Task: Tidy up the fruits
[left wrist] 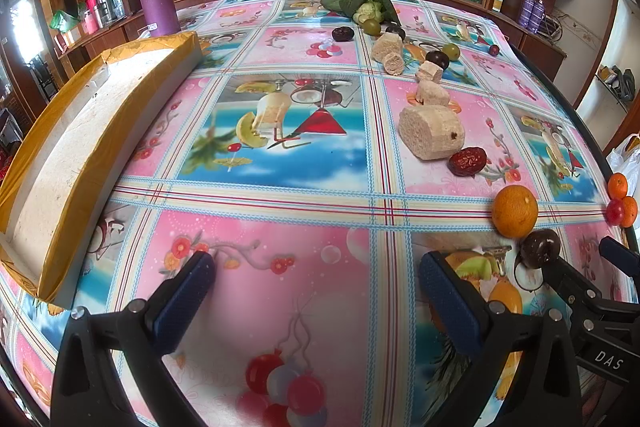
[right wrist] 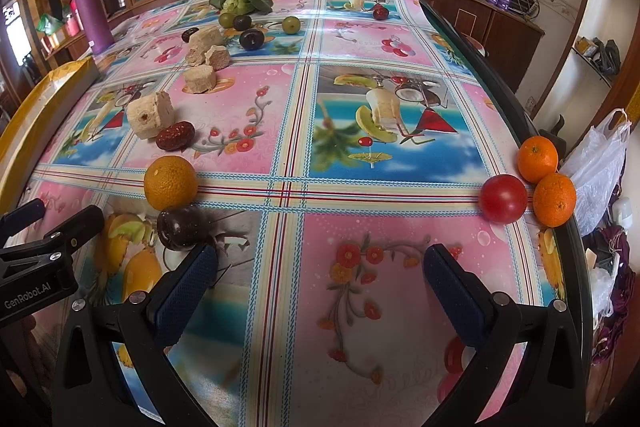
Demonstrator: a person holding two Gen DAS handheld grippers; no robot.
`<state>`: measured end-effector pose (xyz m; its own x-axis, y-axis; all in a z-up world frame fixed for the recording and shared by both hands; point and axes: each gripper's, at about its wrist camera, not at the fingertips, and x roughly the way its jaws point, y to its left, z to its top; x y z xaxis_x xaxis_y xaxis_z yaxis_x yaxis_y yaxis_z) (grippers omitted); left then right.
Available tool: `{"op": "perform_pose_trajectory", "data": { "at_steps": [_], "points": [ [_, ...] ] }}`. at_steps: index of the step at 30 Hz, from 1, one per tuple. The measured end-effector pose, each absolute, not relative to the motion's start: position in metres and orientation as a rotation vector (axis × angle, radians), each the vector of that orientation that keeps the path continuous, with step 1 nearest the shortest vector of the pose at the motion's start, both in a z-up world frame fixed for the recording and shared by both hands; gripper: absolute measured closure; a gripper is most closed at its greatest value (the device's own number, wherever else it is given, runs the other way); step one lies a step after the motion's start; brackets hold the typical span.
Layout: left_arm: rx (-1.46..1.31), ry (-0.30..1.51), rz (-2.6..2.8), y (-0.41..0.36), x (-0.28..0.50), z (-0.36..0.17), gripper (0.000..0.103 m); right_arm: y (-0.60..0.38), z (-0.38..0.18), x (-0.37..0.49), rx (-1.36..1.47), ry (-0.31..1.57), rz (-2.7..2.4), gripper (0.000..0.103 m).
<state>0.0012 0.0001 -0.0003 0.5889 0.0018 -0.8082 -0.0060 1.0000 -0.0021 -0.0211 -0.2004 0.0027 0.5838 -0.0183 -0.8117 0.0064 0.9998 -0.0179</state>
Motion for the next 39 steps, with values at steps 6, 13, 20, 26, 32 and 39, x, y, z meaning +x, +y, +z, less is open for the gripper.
{"op": "perform_pose_trajectory", "data": {
  "at_steps": [6, 13, 20, 26, 32, 39],
  "points": [
    [-0.009, 0.940, 0.000, 0.001, 0.001, 0.000, 0.000, -0.200, 0.003, -0.020, -0.017, 0.952, -0.016, 0.000],
    [-0.081, 0.902, -0.031, 0.017, -0.006, 0.016, 0.000, -0.190, 0.031, -0.037, -0.064, 0.880, -0.032, 0.000],
    [-0.058, 0.780, -0.013, 0.032, -0.029, 0.051, 0.000, -0.183, 0.052, -0.049, 0.003, 0.875, -0.002, 0.000],
    [-0.042, 0.735, 0.014, 0.048, -0.044, 0.066, 0.000, -0.183, 0.065, -0.065, 0.028, 0.841, -0.008, 0.000],
    [-0.029, 0.712, -0.011, 0.046, -0.050, 0.072, 0.000, -0.171, 0.070, -0.072, -0.002, 0.825, 0.005, 0.000],
    [-0.020, 0.704, -0.034, 0.046, -0.056, 0.073, 0.000, -0.159, 0.074, -0.078, -0.047, 0.811, 0.006, 0.000]
  ]
}}
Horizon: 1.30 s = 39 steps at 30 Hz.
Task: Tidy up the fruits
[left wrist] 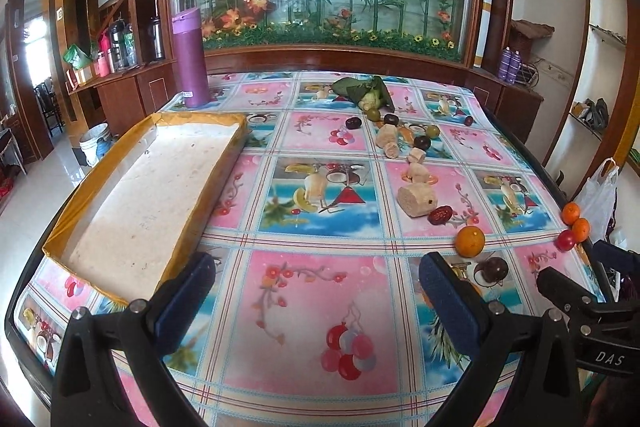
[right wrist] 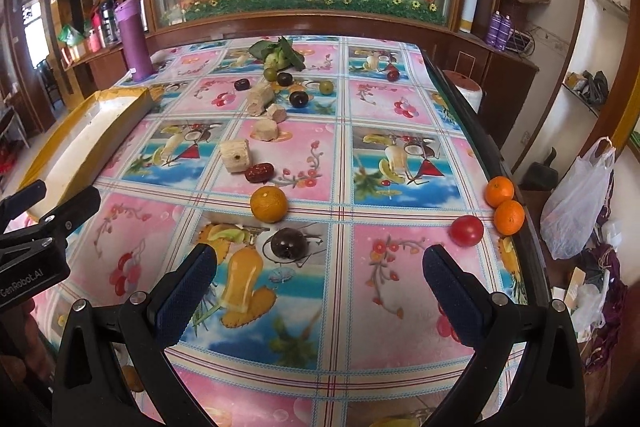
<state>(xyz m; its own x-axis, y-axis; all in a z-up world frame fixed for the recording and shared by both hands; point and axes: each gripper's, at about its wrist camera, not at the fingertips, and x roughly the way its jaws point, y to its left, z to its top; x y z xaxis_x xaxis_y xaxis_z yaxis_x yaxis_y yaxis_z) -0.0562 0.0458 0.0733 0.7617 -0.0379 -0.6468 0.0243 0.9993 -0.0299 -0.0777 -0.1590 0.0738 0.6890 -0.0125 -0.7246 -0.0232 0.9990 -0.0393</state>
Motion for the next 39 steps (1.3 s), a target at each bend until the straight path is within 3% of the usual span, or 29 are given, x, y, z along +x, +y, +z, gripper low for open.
{"op": "perform_pose_trajectory", "data": {
  "at_steps": [39],
  "points": [
    [0.000, 0.720, 0.010, 0.056, -0.048, 0.069, 0.000, -0.154, 0.068, -0.076, -0.120, 0.805, -0.003, 0.000]
  ]
}}
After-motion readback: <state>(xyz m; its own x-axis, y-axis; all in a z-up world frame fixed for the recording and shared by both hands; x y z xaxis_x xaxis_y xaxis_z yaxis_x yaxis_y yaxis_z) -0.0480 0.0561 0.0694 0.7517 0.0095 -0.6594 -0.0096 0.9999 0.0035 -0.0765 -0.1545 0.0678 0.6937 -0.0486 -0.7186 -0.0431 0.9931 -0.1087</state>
